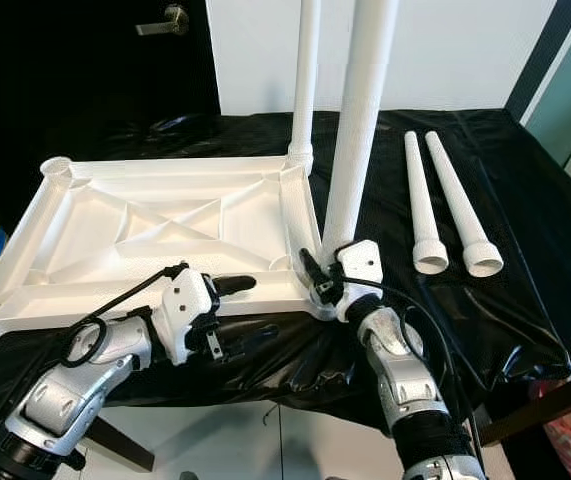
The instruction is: Building children table
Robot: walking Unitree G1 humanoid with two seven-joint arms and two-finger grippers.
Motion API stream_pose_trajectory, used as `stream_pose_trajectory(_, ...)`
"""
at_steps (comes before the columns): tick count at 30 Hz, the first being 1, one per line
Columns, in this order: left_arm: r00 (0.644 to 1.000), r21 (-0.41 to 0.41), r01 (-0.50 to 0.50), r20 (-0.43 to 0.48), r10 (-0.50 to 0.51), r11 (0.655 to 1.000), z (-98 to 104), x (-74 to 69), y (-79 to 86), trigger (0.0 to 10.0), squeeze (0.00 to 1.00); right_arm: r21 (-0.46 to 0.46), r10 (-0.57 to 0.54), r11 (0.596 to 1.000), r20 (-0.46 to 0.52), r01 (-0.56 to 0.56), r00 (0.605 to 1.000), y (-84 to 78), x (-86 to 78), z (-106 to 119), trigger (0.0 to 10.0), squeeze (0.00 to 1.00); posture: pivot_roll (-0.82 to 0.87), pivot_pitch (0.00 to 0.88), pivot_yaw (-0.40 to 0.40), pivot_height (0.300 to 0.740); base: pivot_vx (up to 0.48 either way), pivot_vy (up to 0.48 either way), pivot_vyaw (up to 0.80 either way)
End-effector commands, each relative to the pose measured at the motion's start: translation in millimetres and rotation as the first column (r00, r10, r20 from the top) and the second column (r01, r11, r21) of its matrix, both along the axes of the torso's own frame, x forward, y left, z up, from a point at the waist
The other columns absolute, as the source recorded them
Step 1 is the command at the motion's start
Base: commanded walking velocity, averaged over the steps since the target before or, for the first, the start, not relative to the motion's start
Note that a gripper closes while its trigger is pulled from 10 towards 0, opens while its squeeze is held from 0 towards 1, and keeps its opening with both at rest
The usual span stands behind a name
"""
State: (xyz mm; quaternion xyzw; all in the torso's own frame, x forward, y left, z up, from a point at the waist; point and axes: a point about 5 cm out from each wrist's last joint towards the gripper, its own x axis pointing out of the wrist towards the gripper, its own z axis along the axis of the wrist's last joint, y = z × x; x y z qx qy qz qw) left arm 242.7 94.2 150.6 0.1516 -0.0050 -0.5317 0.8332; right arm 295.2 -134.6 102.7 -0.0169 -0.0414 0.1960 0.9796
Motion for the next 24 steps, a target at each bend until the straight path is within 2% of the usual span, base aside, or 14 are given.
stream_pose_trajectory(1, 0.999, 0.017, 0.046, 0.000, -0.046, 0.999, 1, -2.1, -1.9, 10.0, 0.00, -0.046, -0.099, 0.995, -0.210, 0.091, 0.973, -19.2, -11.9, -41, 10.0, 0.00, 0.00, 0.029, -0.002, 0.740, 0.000, 0.000, 0.00)
stream_pose_trajectory(8, 0.999, 0.019, 0.050, 0.003, -0.050, 0.999, 1, -2.4, -2.1, 10.0, 0.00, -0.058, -0.127, 0.991, -0.205, 0.118, 0.971, -20.6, -15.3, -45, 10.0, 0.00, 0.00, 0.025, -0.003, 0.740, 0.000, 0.000, 0.00)
stream_pose_trajectory(10, 0.999, 0.019, 0.051, 0.004, -0.051, 0.999, 1, -2.8, -2.8, 10.0, 0.00, -0.041, -0.187, 0.982, -0.182, 0.182, 0.965, -22.2, -18.9, -45, 10.0, 0.00, 0.00, 0.023, -0.007, 0.740, 0.000, 0.000, 0.00)
stream_pose_trajectory(12, 0.999, 0.019, 0.051, 0.004, -0.051, 0.999, 1, -2.8, -2.8, 10.0, 0.00, -0.041, -0.187, 0.982, -0.182, 0.182, 0.965, -22.2, -18.9, -45, 10.0, 0.00, 0.00, 0.023, -0.007, 0.740, 0.000, 0.000, 0.00)
stream_pose_trajectory(13, 0.999, 0.018, 0.051, 0.005, -0.051, 0.999, 1, -3.0, -3.0, 10.0, 0.00, -0.021, -0.234, 0.972, -0.182, 0.234, 0.955, -24.1, -21.4, -46, 10.0, 0.00, 0.00, 0.021, -0.009, 0.740, 0.000, 0.000, 0.00)
stream_pose_trajectory(15, 0.999, 0.018, 0.051, 0.005, -0.051, 0.999, 1, -3.0, -3.0, 10.0, 0.00, -0.021, -0.234, 0.972, -0.182, 0.234, 0.955, -24.1, -21.4, -46, 10.0, 0.00, 0.00, 0.021, -0.009, 0.740, 0.000, 0.000, 0.00)
stream_pose_trajectory(16, 0.999, 0.017, 0.050, 0.005, -0.050, 0.999, 0, -3.3, -3.1, 10.0, 0.00, -0.011, -0.311, 0.949, -0.190, 0.315, 0.931, -28.3, -24.3, -48, 10.0, 0.00, 0.00, 0.020, -0.009, 0.740, 0.000, 0.000, 0.00)
stream_pose_trajectory(17, 0.999, 0.017, 0.050, 0.005, -0.050, 0.999, 0, -3.3, -3.1, 10.0, 0.00, -0.011, -0.311, 0.949, -0.190, 0.315, 0.931, -28.3, -24.3, -48, 10.0, 0.00, 0.00, 0.020, -0.009, 0.740, 0.000, 0.000, 0.00)
stream_pose_trajectory(18, 0.999, 0.017, 0.049, 0.004, -0.049, 0.999, 0, -3.6, -3.1, 10.0, 0.00, -0.014, -0.413, 0.908, -0.203, 0.419, 0.888, -35.4, -26.1, -51, 10.0, 0.00, 0.00, 0.019, -0.010, 0.740, 0.000, 0.000, 0.00)
stream_pose_trajectory(19, 0.999, 0.017, 0.049, 0.004, -0.049, 0.999, 0, -3.6, -3.1, 10.0, 0.00, -0.014, -0.413, 0.908, -0.203, 0.419, 0.888, -35.4, -26.1, -51, 10.0, 0.00, 0.00, 0.019, -0.010, 0.740, 0.000, 0.000, 0.00)
stream_pose_trajectory(20, 0.999, 0.016, 0.048, 0.004, -0.048, 0.999, 0, -3.7, -3.2, 10.0, 0.00, -0.028, -0.500, 0.862, -0.203, 0.505, 0.842, -42.3, -27.4, -52, 10.0, 0.00, 0.00, 0.018, -0.010, 0.740, 0.000, 0.000, 0.00)
stream_pose_trajectory(21, 0.999, 0.016, 0.048, 0.004, -0.048, 0.999, 0, -3.7, -3.2, 10.0, 0.00, -0.028, -0.500, 0.862, -0.203, 0.505, 0.842, -42.3, -27.4, -52, 10.0, 0.00, 0.00, 0.018, -0.010, 0.740, 0.000, 0.000, 0.00)
stream_pose_trajectory(23, 0.999, 0.015, 0.049, 0.003, -0.049, 0.999, 0, -3.7, -3.6, 10.0, 0.00, -0.036, -0.608, 0.788, -0.196, 0.614, 0.769, -51.0, -28.4, -51, 10.0, 0.00, 0.00, 0.013, -0.009, 0.740, 0.000, 0.000, 0.00)
stream_pose_trajectory(24, 0.999, 0.015, 0.049, 0.003, -0.049, 0.999, 0, -3.7, -3.6, 10.0, 0.00, -0.036, -0.608, 0.788, -0.196, 0.614, 0.769, -51.0, -28.4, -51, 10.0, 0.00, 0.00, 0.013, -0.009, 0.740, 0.000, 0.000, 0.00)
